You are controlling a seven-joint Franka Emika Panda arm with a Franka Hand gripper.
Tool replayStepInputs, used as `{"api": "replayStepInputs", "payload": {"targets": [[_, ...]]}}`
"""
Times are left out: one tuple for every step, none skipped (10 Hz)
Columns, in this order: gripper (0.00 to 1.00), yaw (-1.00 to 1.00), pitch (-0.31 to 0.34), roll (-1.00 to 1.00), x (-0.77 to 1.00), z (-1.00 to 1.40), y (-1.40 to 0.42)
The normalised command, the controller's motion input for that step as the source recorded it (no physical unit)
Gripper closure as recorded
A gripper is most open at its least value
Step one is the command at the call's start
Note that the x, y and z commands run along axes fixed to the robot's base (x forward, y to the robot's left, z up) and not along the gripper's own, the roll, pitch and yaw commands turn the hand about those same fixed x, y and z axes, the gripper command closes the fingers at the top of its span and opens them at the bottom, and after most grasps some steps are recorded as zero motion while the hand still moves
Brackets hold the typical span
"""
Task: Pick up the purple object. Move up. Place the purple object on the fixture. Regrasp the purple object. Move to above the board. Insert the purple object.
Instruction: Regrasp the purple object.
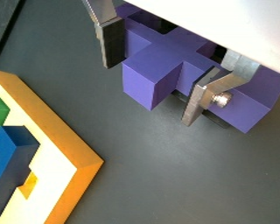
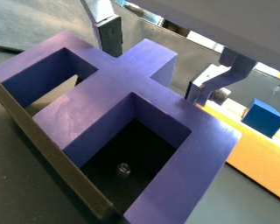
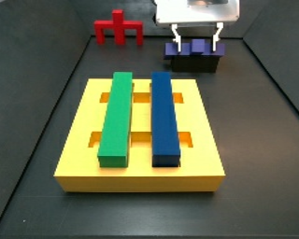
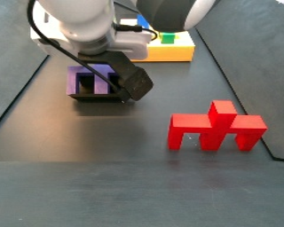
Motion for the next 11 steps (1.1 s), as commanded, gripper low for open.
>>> {"api": "replayStepInputs", "payload": {"targets": [[0.00, 0.05, -0.103, 0.49, -0.11, 0.54, -0.06], [0.00, 0.03, -0.100, 0.53, -0.14, 0.57, -0.06], [0.00, 0.03, -0.097, 0.58, -0.09, 0.53, -0.10], [0.00, 0.00, -0.014, 1.00, -0.01, 0.48, -0.14], [0.00, 0.00, 0.000, 1.00, 0.00, 0.03, -0.29], [0.00, 0.00, 0.000, 1.00, 0.00, 0.03, -0.29], [0.00, 0.00, 0.000, 1.00, 0.00, 0.03, -0.26], [0.00, 0.00, 0.029, 1.00, 0.00, 0.04, -0.18], [0.00, 0.02, 0.071, 1.00, 0.12, 0.19, -0.08], [0.00, 0.02, 0.089, 1.00, 0.15, 0.20, -0.03], [0.00, 0.01, 0.103, 1.00, 0.16, 0.16, 0.00]]}}
